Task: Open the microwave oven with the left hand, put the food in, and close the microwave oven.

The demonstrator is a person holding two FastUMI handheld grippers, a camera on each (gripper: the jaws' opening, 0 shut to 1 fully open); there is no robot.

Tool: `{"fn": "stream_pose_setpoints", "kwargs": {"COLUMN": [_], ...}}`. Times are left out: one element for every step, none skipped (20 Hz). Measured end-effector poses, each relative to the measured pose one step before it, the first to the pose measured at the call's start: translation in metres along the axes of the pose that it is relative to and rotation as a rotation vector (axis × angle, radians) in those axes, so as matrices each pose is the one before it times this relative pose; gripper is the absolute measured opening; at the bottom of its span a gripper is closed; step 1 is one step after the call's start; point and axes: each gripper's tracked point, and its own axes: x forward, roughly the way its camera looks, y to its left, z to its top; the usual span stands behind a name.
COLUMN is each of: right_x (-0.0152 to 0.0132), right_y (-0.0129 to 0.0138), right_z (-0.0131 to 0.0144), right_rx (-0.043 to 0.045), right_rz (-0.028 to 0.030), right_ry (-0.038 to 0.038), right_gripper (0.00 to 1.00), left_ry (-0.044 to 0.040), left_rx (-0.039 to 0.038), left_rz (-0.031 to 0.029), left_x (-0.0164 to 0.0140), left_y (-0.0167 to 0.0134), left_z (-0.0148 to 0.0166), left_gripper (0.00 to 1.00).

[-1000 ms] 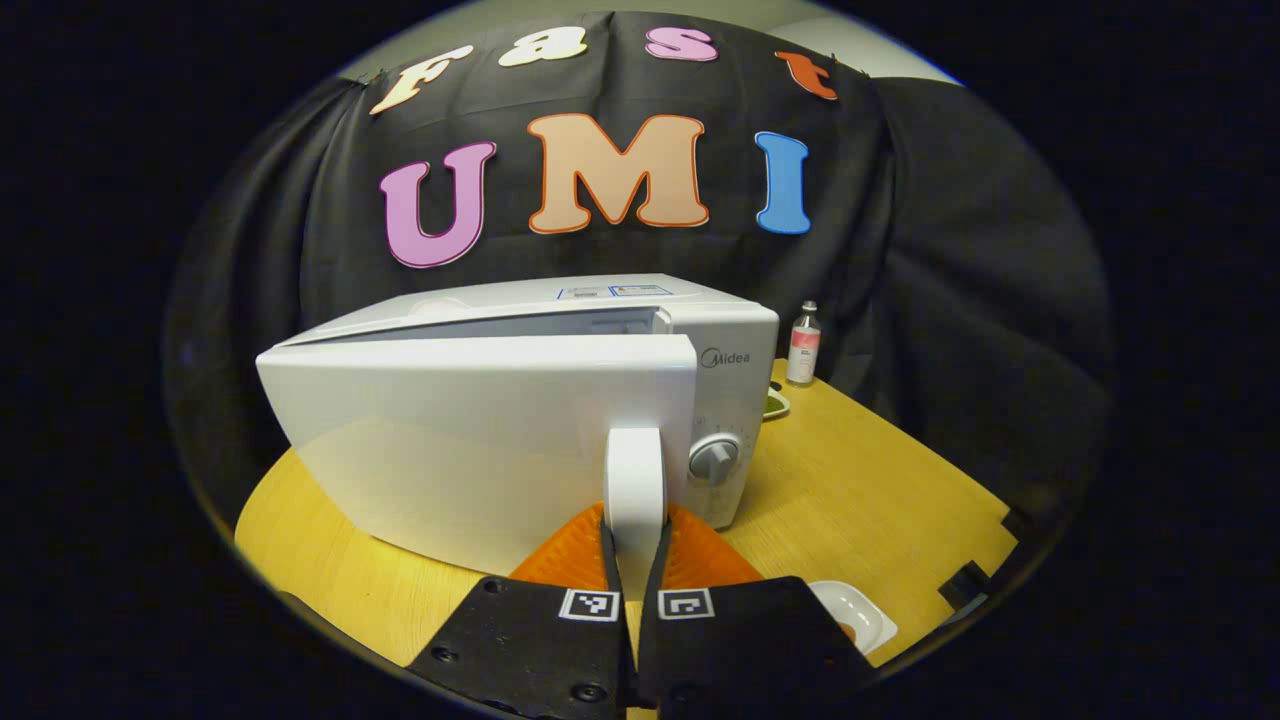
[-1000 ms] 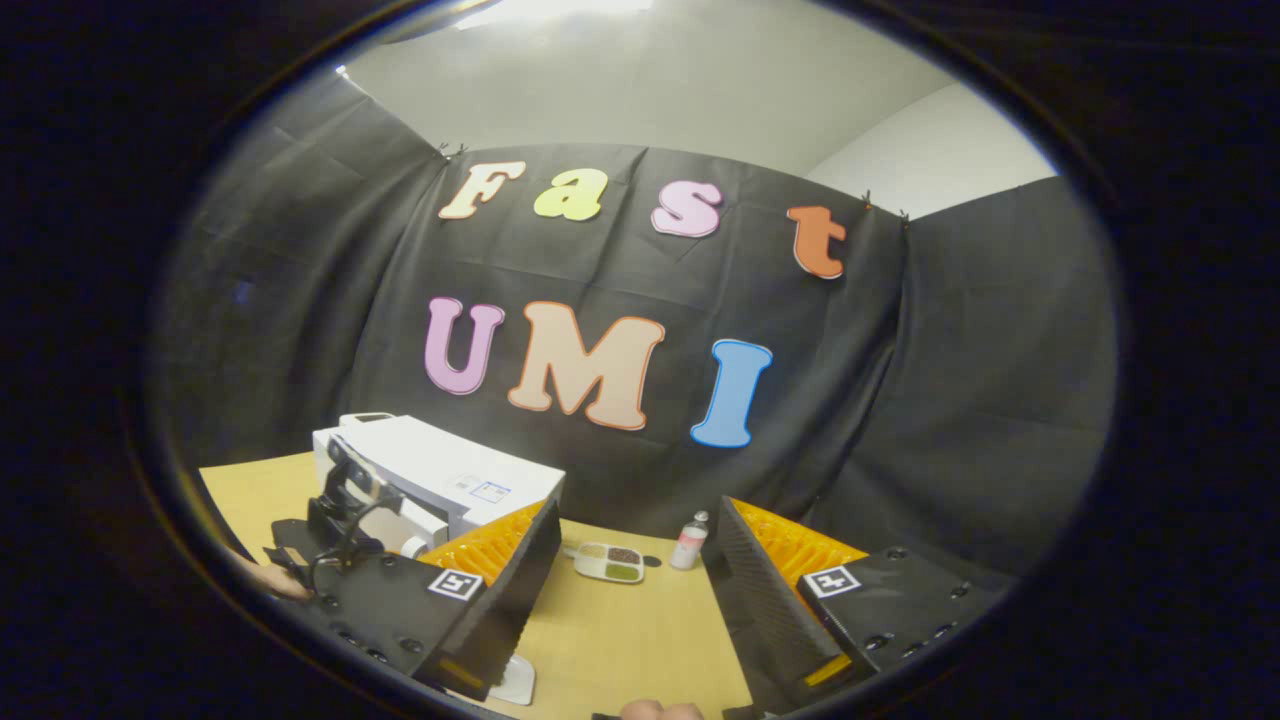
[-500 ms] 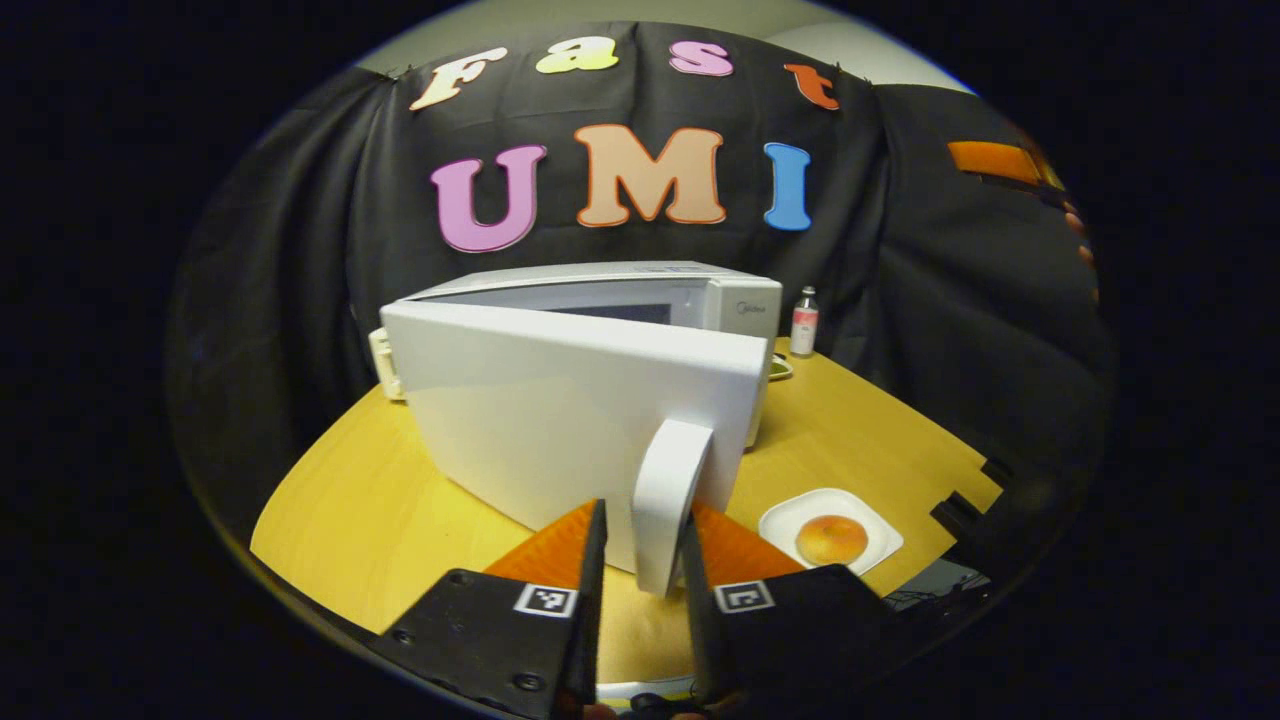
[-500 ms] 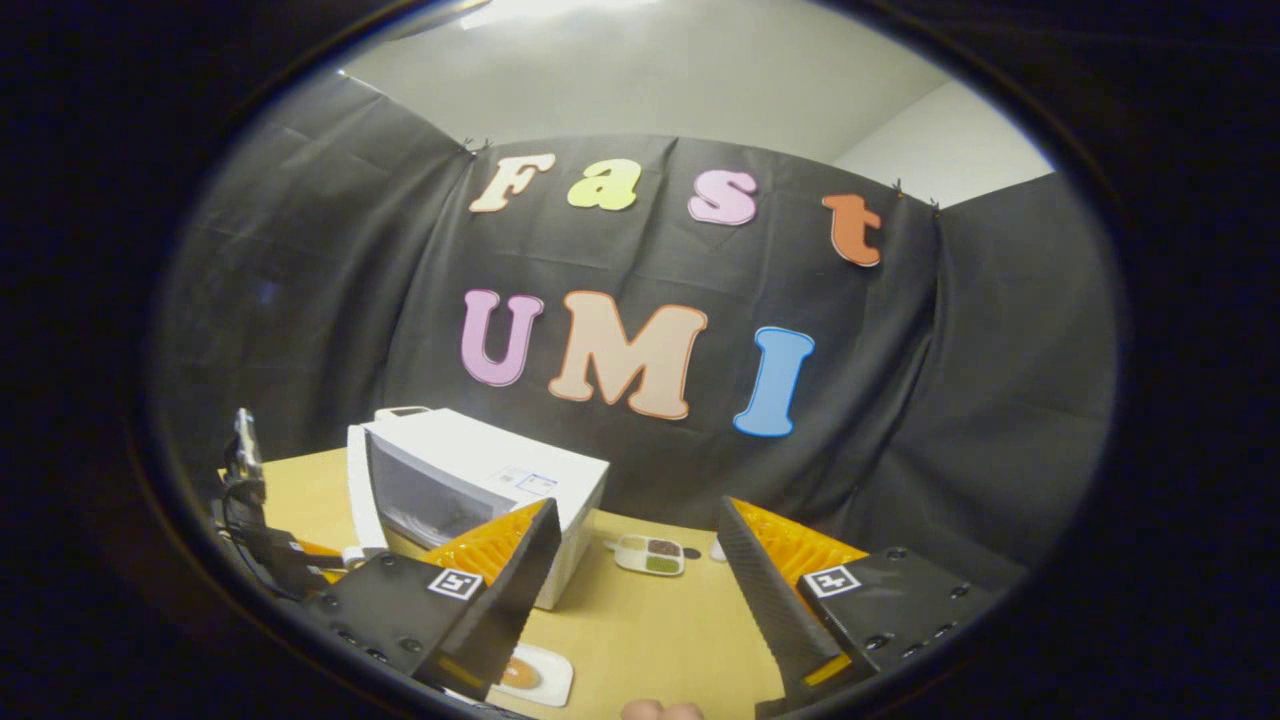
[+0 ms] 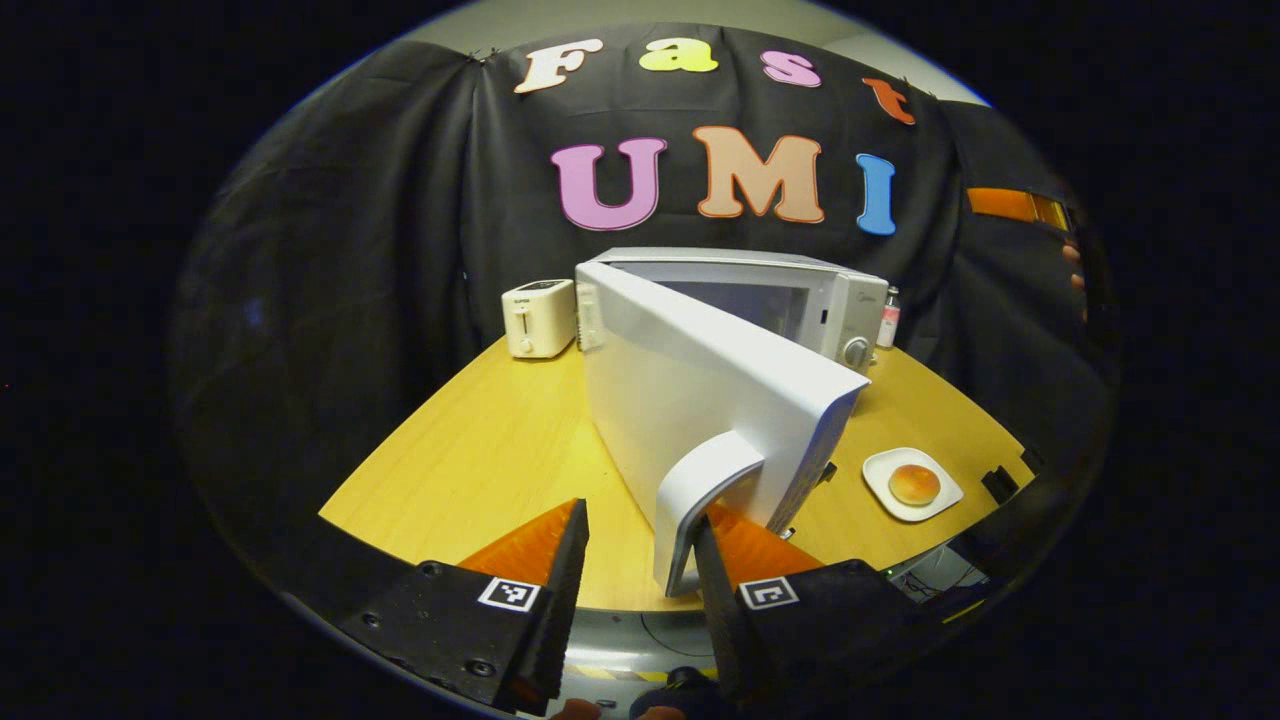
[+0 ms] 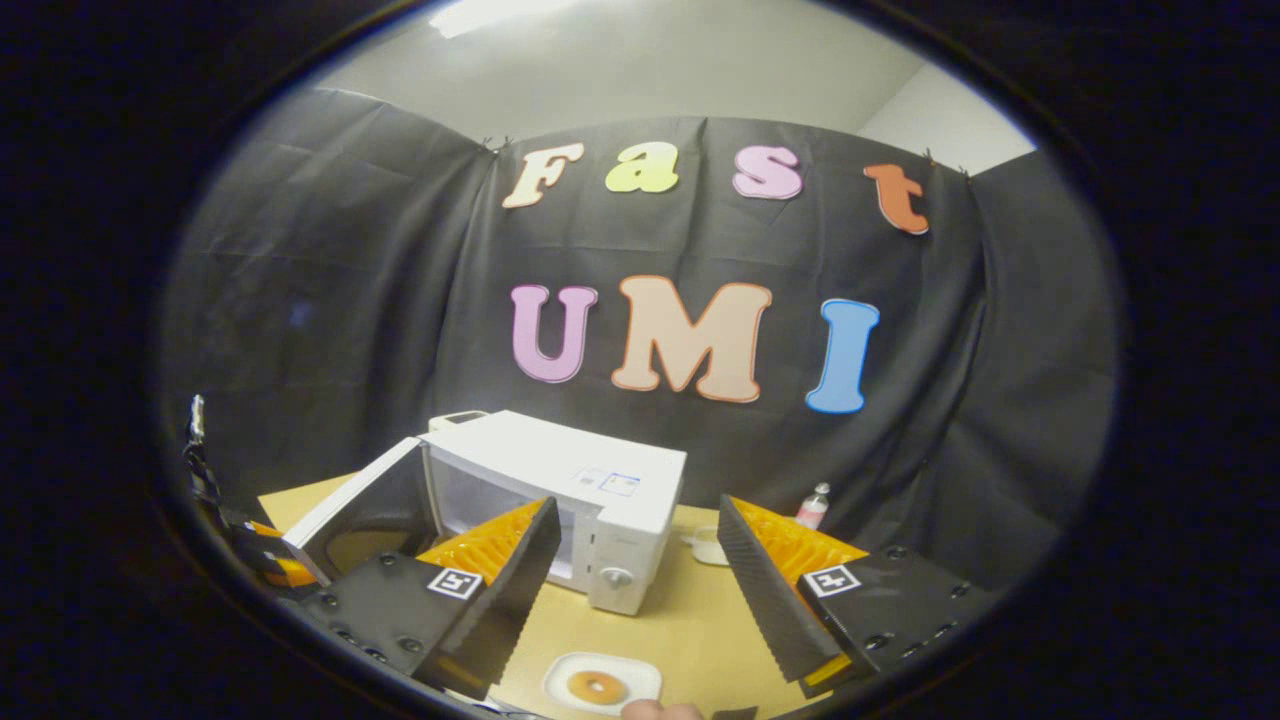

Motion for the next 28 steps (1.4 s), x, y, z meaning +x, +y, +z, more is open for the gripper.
{"fn": "stream_pose_setpoints", "kwargs": {"right_x": [0.00329, 0.00276, 0.00402, 0.00466, 0.00470, 0.00604, 0.00533, 0.00568, 0.00500, 0.00624, 0.00715, 0.00233, 0.00632, 0.00843, 0.00636, 0.00070, 0.00485, 0.00371, 0.00235, 0.00192, 0.00318, 0.00299, 0.00284, 0.00358, 0.00364, 0.00179, 0.00217, 0.00013], "right_y": [0.00310, 0.00301, 0.00544, 0.00139, -0.00065, -0.00346, -0.00432, -0.00225, -0.00315, -0.00157, -0.00035, 0.00344, 0.00177, 0.00036, -0.00468, -0.00562, -0.00575, -0.00182, 0.00107, 0.00417, 0.00236, 0.00129, -0.00112, 0.00026, 0.00011, 0.00186, 0.00152, 0.00313], "right_z": [-0.00879, -0.00811, -0.01099, -0.01612, -0.01877, -0.02095, -0.02229, -0.02298, -0.02429, -0.02486, -0.02644, -0.02673, -0.02356, -0.02358, -0.01788, -0.01276, -0.00870, -0.00738, -0.00544, -0.00350, -0.00213, -0.00136, -0.00162, -0.00292, -0.00168, -0.00249, -0.00302, -0.00367], "right_rx": [0.01851, 0.02914, 0.03152, 0.02267, 0.01507, 0.00567, 0.00262, -0.00176, -0.00958, -0.01452, -0.01959, -0.00486, -0.00830, -0.01942, -0.03767, -0.05241, -0.05177, -0.03701, -0.02238, -0.01566, -0.00912, -0.00872, -0.00944, -0.00548, -0.00020, 0.00318, 0.00786, 0.01376], "right_rz": [-0.00446, 0.00253, 0.00411, -0.00400, -0.00588, -0.01240, -0.01364, -0.00451, -0.00813, 0.00602, 0.01719, 0.03688, 0.02603, 0.03237, 0.00752, -0.00551, -0.00655, 0.00766, 0.01641, 0.01655, 0.00934, 0.00326, -0.00460, -0.00404, -0.00078, 0.00615, 0.00572, 0.01853], "right_ry": [0.01450, 0.00770, 0.01494, 0.02545, 0.03486, 0.03369, 0.03900, 0.03943, 0.04925, 0.04318, 0.06535, 0.06410, 0.05546, 0.06515, 0.05269, 0.03630, 0.02430, 0.02306, 0.01688, 0.01560, 0.00676, 0.00445, 0.01060, 0.00910, 0.01066, 0.01209, 0.00914, 0.01450], "right_gripper": [0.98, 0.98, 0.98, 0.97, 0.97, 0.97, 0.97, 0.97, 1.00, 0.97, 0.98, 0.98, 0.99, 1.00, 0.99, 1.00, 0.98, 0.98, 1.00, 1.00, 1.00, 0.99, 1.00, 1.00, 1.00, 1.00, 1.00, 0.95], "left_ry": [0.00417, 0.00067, -0.00004, 0.00812, 0.00301, -0.00051, 0.00143, 0.00301, -0.00131, 0.00391, -0.00094, 0.00199, -0.00029, -0.00234, 0.00181, -0.00189, 0.00235, -0.00067, -0.00053, -0.00104, -0.00289, 0.00263, -0.00002, -0.00100, -0.00070, 0.00096, -0.00358, -0.01254], "left_rx": [-0.01215, -0.01175, -0.01222, -0.00874, -0.00516, -0.00357, -0.00309, -0.00310, -0.00012, 0.00565, 0.00936, 0.01078, 0.00572, -0.00263, -0.00828, -0.00544, -0.00047, 0.00136, -0.00131, -0.00101, -0.00225, -0.00741, -0.00727, -0.00944, -0.01022, -0.01193, -0.01635, -0.01955], "left_rz": [0.00423, 0.01038, 0.01744, 0.02339, 0.02187, 0.00666, 0.00721, -0.00027, -0.00006, 0.00055, 0.00291, 0.00757, 0.00660, 0.00424, 0.00164, 0.00463, 0.01021, 0.01177, 0.00673, 0.00258, 0.00098, 0.00357, 0.00665, 0.00870, 0.00874, 0.00967, 0.00478, 0.00205], "left_x": [-0.00501, -0.00424, -0.00377, -0.00231, 0.00020, -0.00075, -0.00074, 0.00113, -0.00018, -0.00109, 0.00022, -0.00078, -0.00047, -0.00054, -0.00060, -0.00098, -0.00113, -0.00066, -0.00189, -0.00308, -0.00177, -0.00360, -0.00385, -0.00441, -0.00462, -0.00429, -0.00424, -0.00349], "left_y": [0.01326, 0.01463, 0.01474, 0.01475, 0.01357, 0.00919, 0.00793, 0.00731, 0.00401, 0.00356, 0.00445, 0.00396, 0.00505, 0.00357, 0.00240, 0.00201, 0.00282, 0.00308, 0.00211, 0.00126, 0.00042, 0.00137, 0.00292, 0.00319, 0.00274, 0.00316, 0.00287, 0.00159], "left_z": [-0.00425, -0.00173, -0.00090, -0.00102, 0.00035, 0.00068, -0.00051, 0.00070, 0.00060, -0.00045, -0.00105, 0.00085, -0.00013, 0.00118, 0.00088, 0.00006, -0.00190, -0.00100, 0.00096, 0.00103, 0.00223, -0.00007, 0.00013, 0.00029, 0.00092, 0.00101, 0.00232, 0.00353], "left_gripper": [0.58, 0.59, 0.59, 0.58, 0.58, 0.58, 0.56, 0.53, 0.60, 0.54, 0.60, 0.60, 0.54, 0.57, 0.58, 0.58, 0.58, 0.58, 0.58, 0.58, 0.58, 0.58, 0.58, 0.57, 0.57, 0.57, 0.57, 0.57]}}
